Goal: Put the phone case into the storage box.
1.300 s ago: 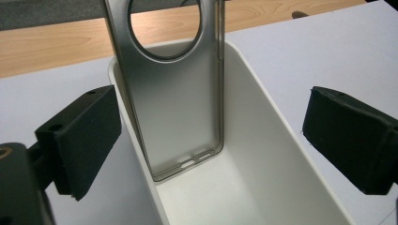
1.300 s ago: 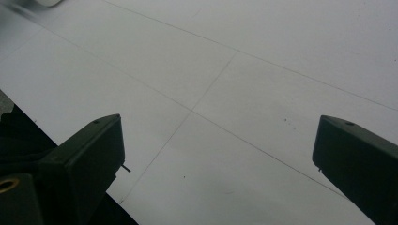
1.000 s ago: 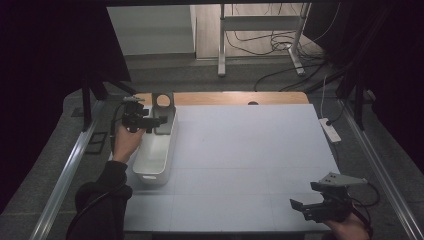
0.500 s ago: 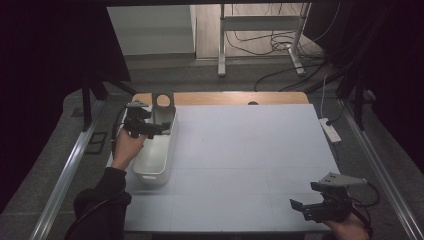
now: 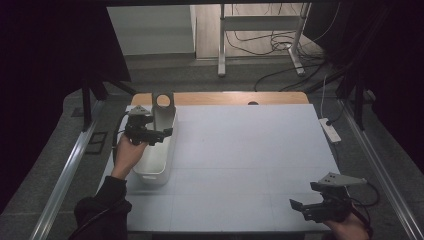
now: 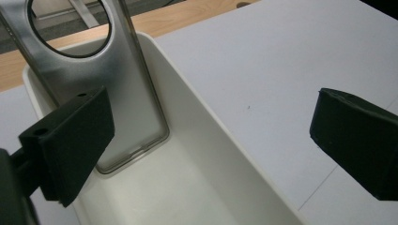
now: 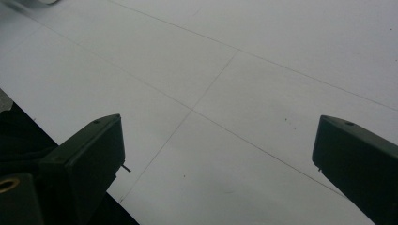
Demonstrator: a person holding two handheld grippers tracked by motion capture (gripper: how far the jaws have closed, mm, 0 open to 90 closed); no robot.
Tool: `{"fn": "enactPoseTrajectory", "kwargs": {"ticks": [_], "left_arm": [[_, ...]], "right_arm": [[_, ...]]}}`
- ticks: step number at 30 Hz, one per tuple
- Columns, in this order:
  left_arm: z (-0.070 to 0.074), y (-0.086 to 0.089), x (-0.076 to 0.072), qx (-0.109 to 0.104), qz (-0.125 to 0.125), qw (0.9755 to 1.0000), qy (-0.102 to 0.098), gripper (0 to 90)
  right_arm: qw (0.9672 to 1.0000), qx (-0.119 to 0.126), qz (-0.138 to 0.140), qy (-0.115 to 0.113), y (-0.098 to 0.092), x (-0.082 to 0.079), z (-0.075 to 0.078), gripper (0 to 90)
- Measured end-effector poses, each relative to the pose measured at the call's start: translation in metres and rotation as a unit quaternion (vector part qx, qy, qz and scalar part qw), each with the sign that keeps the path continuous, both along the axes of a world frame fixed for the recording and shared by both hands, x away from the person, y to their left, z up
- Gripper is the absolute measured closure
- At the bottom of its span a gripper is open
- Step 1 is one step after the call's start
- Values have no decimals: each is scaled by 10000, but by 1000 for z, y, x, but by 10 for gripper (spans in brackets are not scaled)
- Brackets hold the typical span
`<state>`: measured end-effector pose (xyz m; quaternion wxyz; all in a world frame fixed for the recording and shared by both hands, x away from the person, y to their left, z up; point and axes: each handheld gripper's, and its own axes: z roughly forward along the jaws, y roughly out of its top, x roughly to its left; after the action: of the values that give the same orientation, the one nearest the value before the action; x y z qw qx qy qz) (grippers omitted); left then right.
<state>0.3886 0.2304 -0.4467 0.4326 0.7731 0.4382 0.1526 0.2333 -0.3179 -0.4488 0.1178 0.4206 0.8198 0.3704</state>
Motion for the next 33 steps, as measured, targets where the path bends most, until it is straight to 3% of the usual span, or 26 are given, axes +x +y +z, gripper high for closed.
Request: {"fn": "enactPoseTrajectory", "kwargs": {"ticks": [7,17,33], "left_arm": [[4,-6,-7,186,-64,9998,38,13],[5,-11,-19,202,-69,9996,166,16],[6,-14,-38,116,-160,9996,186,16]], "right_arm": [[10000,-9,26,-12,0,0,0,32],[10000,-27,80,-19,1,0,0,32],[9999,-5,114,-25,1,-1,0,32]]}}
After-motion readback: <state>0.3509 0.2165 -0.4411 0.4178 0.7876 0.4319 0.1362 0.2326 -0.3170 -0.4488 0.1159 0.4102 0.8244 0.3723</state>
